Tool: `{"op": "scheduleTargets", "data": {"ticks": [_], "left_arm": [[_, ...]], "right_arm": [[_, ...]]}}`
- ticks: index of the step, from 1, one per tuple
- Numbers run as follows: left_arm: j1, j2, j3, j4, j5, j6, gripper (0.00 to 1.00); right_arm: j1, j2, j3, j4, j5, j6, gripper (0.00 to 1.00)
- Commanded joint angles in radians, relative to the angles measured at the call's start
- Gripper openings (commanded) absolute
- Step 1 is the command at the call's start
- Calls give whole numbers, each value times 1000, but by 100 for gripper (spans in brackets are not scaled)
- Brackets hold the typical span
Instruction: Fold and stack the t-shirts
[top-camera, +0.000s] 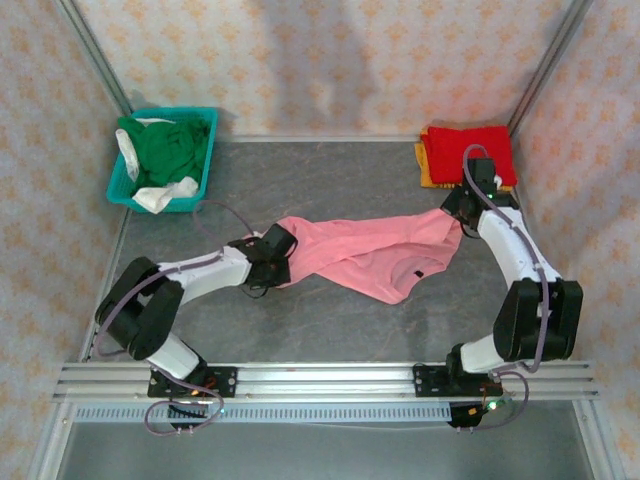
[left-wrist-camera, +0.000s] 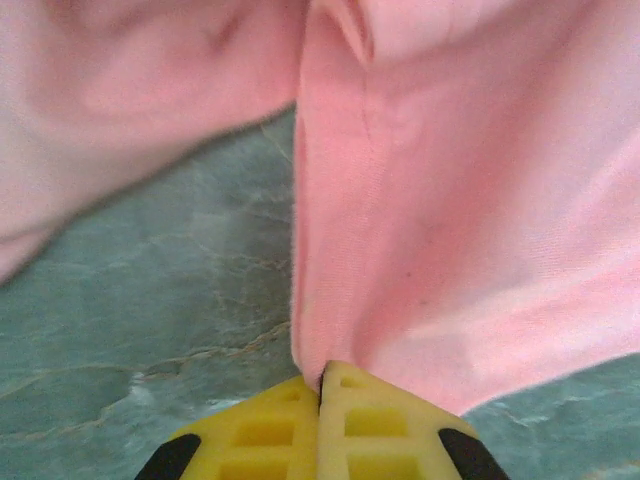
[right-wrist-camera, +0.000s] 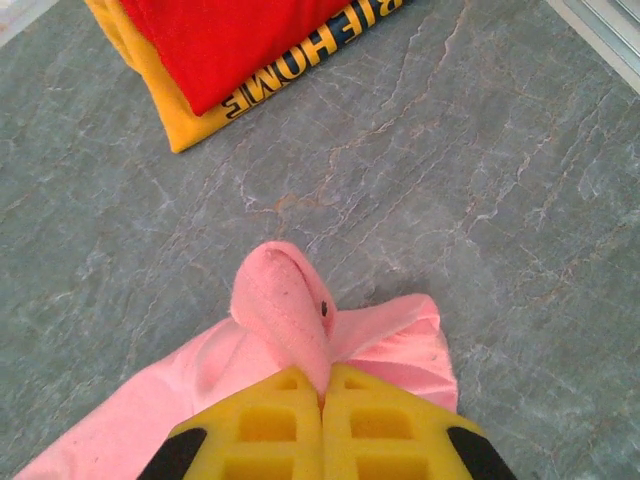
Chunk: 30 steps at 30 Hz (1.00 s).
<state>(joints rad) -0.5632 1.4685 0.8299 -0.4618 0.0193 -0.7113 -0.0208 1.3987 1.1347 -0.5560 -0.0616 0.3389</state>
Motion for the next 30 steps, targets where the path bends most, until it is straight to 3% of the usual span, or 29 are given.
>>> {"op": "scheduleTargets", "data": {"ticks": [1,4,10,16,25,30], "left_arm": [[66,-169,29,-66,-78,5,0],[119,-320,48,-118,-93,27,0],[128,-579,166,-284,-186,96,0],[126,-771,327,-384,-160,153,0],[125,-784,698,-457,15,240,0],[126,-755,827,-461,-41,295,0]], "right_arm": [[0,-111,17,-62,-48,-8,0],[1,-191,35,-117,-84,-6,0],[-1,-395,90,-241,-80,-9,0],[-1,-545,242,-399,-79,-28,0],[-1,-616,625,-569,-135,-11,0],[-1,-559,817,-623,-92,-21,0]]}}
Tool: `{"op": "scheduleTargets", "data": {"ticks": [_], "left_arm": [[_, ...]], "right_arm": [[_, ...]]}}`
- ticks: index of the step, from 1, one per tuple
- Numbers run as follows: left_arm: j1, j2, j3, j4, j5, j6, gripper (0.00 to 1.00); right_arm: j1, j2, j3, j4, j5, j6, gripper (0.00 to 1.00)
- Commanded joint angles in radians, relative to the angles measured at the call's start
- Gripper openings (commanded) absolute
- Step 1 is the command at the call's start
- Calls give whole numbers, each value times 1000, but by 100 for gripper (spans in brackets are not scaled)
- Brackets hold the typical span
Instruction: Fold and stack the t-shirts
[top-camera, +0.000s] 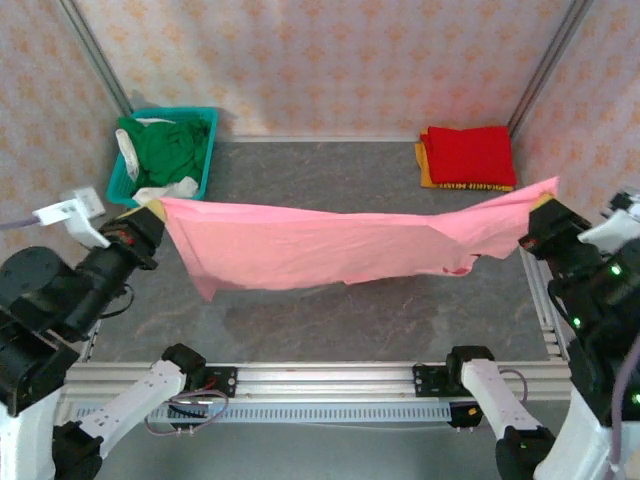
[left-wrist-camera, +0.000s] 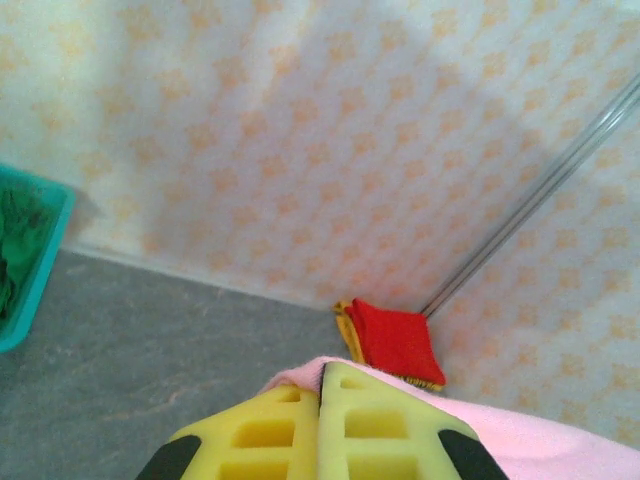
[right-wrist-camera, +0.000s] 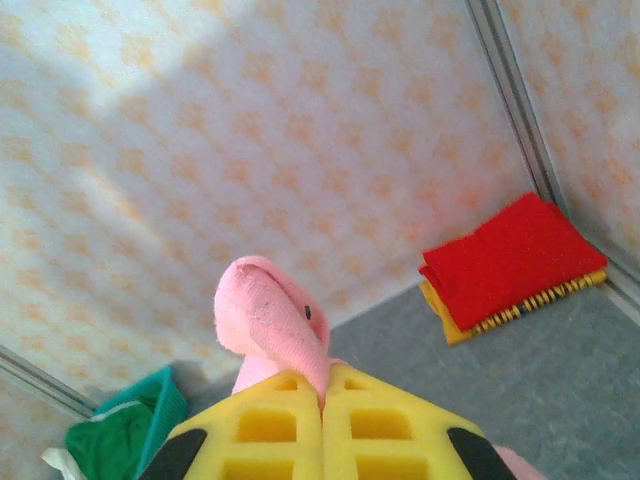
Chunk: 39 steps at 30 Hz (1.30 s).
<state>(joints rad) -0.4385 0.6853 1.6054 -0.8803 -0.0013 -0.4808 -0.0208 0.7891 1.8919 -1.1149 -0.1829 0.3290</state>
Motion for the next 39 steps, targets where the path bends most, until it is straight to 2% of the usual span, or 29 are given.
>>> {"op": "scheduleTargets", "data": {"ticks": [1,6,9,10,13,17,21,22,24,25,26,27,28,32,36,39], "left_arm": [[2,45,76,-49,-50,77,0],[1,173,107,-15,-191,157,0],[14,301,114,28,-249,203,0],[37,346,115,49,-243,205,0],[175,473,77,143,-110,183,0],[336,679,22,271,52,149,0],[377,948,38,350,41,167,0],[377,1009,43,374,17,175,9],[379,1117,79,404,-41,193,44],[379,1169,117,396,-92,194,57],[379,1209,159,380,-129,200,61],[379,1256,208,359,-165,209,65],[379,1282,249,337,-197,207,69],[362,1251,261,320,-228,196,70],[271,1137,110,334,-227,206,70],[223,1087,-57,366,-160,151,70]], "right_arm": [[-1,78,93,-77,34,-14,0],[-1,228,124,-46,17,-7,0],[-1,322,95,50,29,-2,0],[-1,371,100,71,20,-2,0],[11,527,109,153,-19,9,0],[45,773,148,243,11,13,0],[81,1159,357,263,-4,31,0],[84,1270,445,253,-33,49,4],[88,1487,687,202,-85,90,28],[90,1601,848,171,-92,109,39],[89,1681,982,160,-95,132,48],[85,1730,1057,181,-109,157,63],[80,1728,1044,229,-128,178,71],[79,1576,822,280,-117,134,71],[89,1356,435,339,-163,58,65],[97,1185,108,416,-160,32,59]]}}
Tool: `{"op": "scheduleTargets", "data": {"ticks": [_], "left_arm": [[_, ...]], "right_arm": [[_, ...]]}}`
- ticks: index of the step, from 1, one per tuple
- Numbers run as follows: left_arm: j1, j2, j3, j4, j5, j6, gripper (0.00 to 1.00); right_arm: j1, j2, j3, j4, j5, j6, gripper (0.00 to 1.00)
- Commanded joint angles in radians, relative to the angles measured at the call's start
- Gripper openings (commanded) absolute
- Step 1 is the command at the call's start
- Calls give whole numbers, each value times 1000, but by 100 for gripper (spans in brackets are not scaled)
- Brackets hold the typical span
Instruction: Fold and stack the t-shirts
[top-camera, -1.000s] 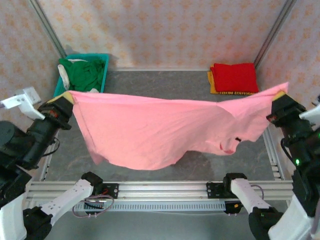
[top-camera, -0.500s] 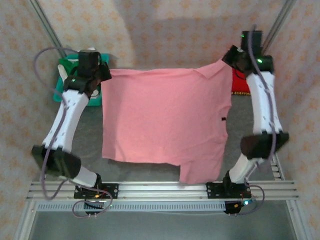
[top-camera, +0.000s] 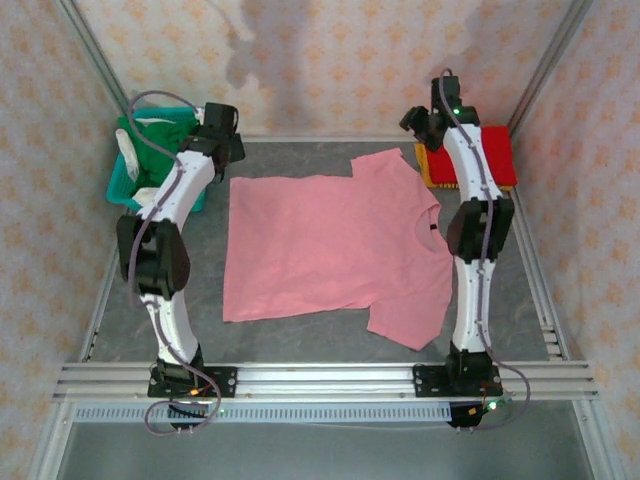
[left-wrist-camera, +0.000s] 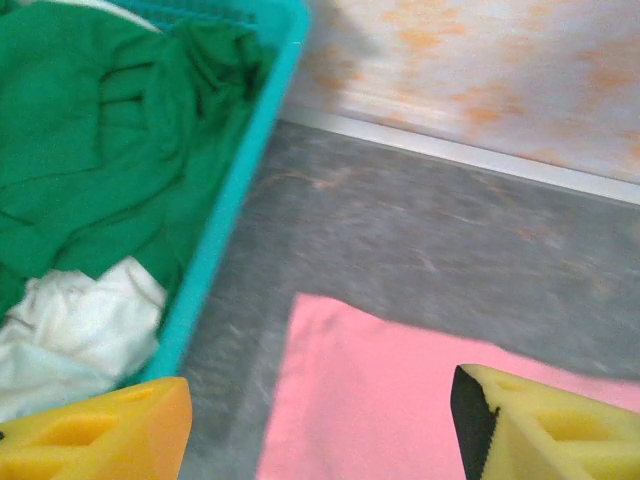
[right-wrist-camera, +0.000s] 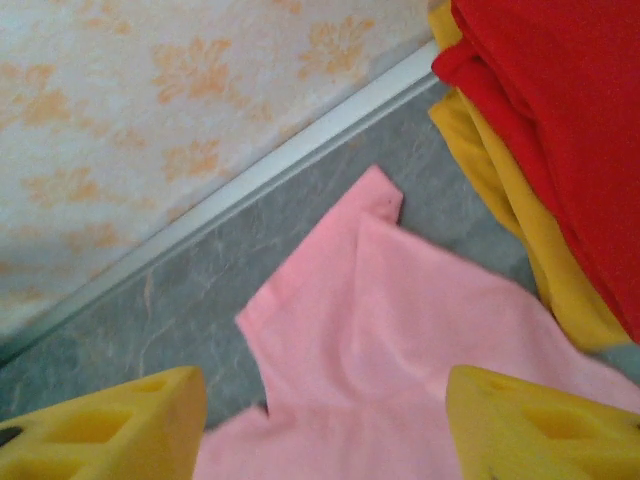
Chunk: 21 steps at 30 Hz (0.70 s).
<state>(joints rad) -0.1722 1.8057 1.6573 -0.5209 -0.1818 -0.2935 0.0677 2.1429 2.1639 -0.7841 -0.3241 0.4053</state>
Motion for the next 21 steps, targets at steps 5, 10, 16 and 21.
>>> {"op": "scheduleTargets", "data": {"ticks": [5,10,16,21], "left_arm": [[-43,-32,-322,67,96,-134,66],[-30,47,-320,67,116,-179,53],[26,178,-283,92,205,-279,50],[70,264,-246,90,259,-312,47]], "right_arm": [[33,-334,-554,190,76,-69,26],[76,-237,-553,125,124,-142,0],[113,-49,-459,86,197,-141,0],[122,68,-382,91,215,-115,0]]}}
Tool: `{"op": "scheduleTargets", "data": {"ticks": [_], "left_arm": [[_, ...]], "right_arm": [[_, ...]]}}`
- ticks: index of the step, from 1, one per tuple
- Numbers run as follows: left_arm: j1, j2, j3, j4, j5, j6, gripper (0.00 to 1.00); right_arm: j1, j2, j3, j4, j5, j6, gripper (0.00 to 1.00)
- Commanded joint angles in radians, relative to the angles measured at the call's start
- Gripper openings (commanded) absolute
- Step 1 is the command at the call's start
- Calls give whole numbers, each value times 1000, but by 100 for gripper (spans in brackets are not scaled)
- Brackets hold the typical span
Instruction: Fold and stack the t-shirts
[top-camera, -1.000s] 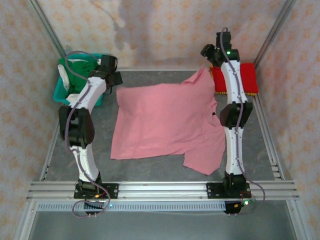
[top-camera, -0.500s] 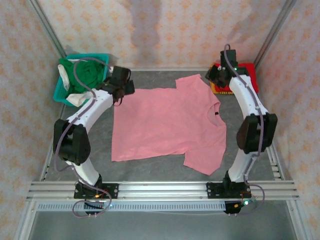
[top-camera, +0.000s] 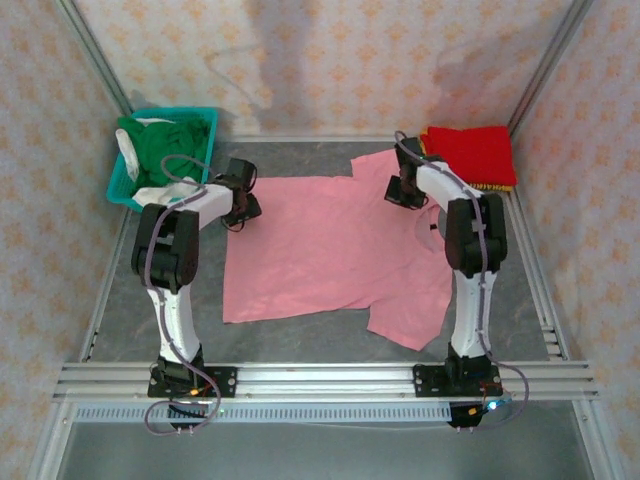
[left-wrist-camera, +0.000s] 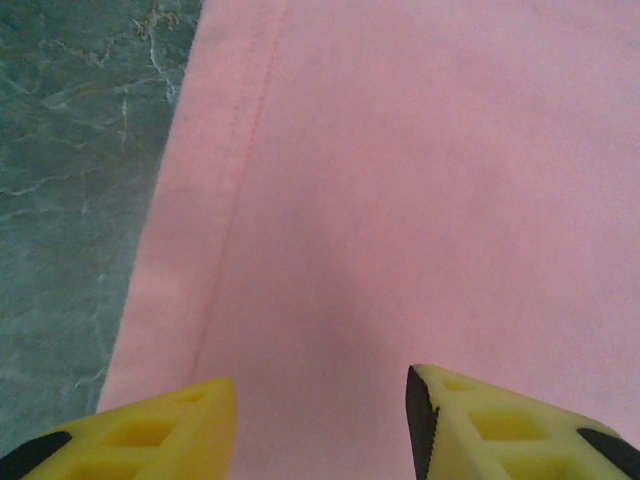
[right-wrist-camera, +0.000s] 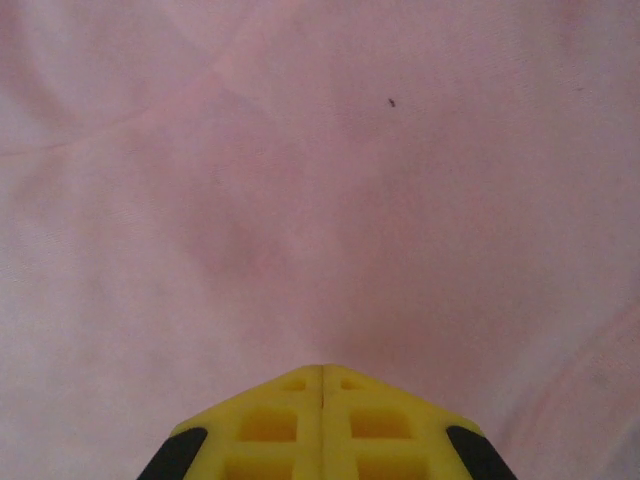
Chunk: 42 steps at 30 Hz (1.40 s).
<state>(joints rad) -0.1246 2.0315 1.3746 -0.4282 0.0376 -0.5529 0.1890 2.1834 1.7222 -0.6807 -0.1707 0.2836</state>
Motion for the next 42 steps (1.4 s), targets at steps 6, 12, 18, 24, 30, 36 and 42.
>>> {"op": "scheduleTargets", "data": {"ticks": [6,12,18,24,30,36,42], "left_arm": [[71,139,126,-9,79,-93,46],[98,280,334,-74,114,-90,46],[114,380,541,-163,94,-82,46],[122,311,566,-169,84,-73,54],[81,-36,303,-112,51,-35,59],[12,-522,-196,-76,-48,-16,63],[42,-797,-544,-194,26,-15,60]], "right_arm": [[1,182,191,-17,33,69,0],[1,350,393,-44,14,138,0],[1,516,741,-164,-22,149,0],[3,460,834,-197,-87,150,4],[51,120,575,-194,-90,30,23],[118,-467,-219,166,-30,-61,36],[158,-897,-906,525,-20,-49,51]]}}
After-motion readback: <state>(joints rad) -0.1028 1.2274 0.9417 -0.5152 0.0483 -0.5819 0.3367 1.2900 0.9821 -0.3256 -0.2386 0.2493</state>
